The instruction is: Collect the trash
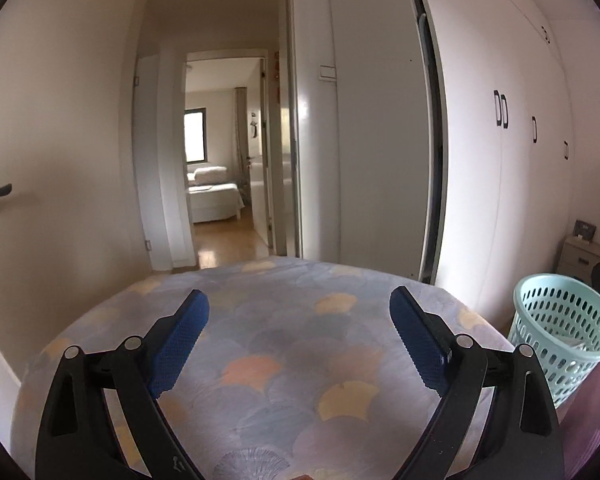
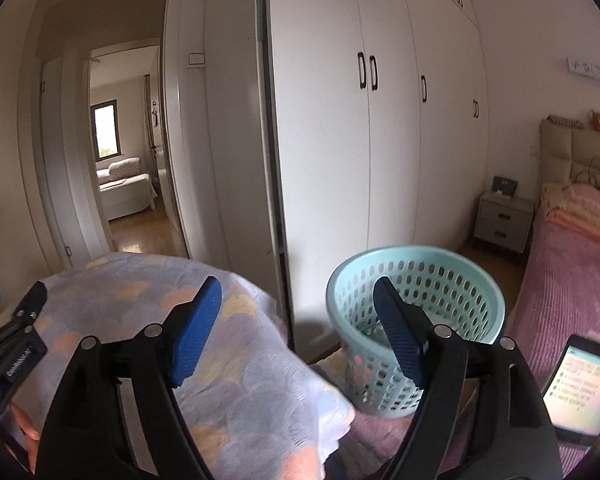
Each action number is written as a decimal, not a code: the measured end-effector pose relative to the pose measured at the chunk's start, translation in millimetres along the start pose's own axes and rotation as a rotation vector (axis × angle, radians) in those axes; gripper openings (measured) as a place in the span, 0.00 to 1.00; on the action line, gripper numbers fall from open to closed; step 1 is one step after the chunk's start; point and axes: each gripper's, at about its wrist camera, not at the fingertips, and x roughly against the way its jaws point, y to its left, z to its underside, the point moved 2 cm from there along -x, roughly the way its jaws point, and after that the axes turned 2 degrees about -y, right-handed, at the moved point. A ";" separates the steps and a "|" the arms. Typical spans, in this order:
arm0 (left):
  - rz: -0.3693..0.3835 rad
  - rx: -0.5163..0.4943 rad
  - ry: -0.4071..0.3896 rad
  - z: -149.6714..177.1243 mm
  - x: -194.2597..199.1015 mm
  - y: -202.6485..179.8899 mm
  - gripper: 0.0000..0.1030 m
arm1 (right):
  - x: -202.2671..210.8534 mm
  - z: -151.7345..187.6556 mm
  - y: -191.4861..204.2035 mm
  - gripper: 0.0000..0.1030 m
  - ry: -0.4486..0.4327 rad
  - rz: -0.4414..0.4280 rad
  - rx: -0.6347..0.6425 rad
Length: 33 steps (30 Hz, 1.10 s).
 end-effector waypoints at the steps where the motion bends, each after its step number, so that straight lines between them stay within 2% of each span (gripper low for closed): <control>1: 0.004 0.002 0.003 0.3 -0.1 -1.5 0.89 | 0.4 0.9 -0.6 0.72 0.000 0.000 -0.006; 6: 0.024 -0.031 0.029 10.1 -0.3 -4.5 0.90 | 4.0 3.1 1.5 0.72 -0.006 -0.002 0.008; 14: 0.014 -0.101 0.020 20.0 1.2 -13.0 0.90 | 1.2 2.5 -3.6 0.72 0.007 -0.029 0.004; 25: 0.045 -0.033 0.097 26.4 -12.8 1.5 0.90 | -5.7 2.9 -13.6 0.72 0.040 -0.030 -0.022; 33: 0.049 -0.011 0.124 28.4 -18.1 3.9 0.90 | -7.2 5.4 -10.2 0.72 0.045 -0.037 -0.017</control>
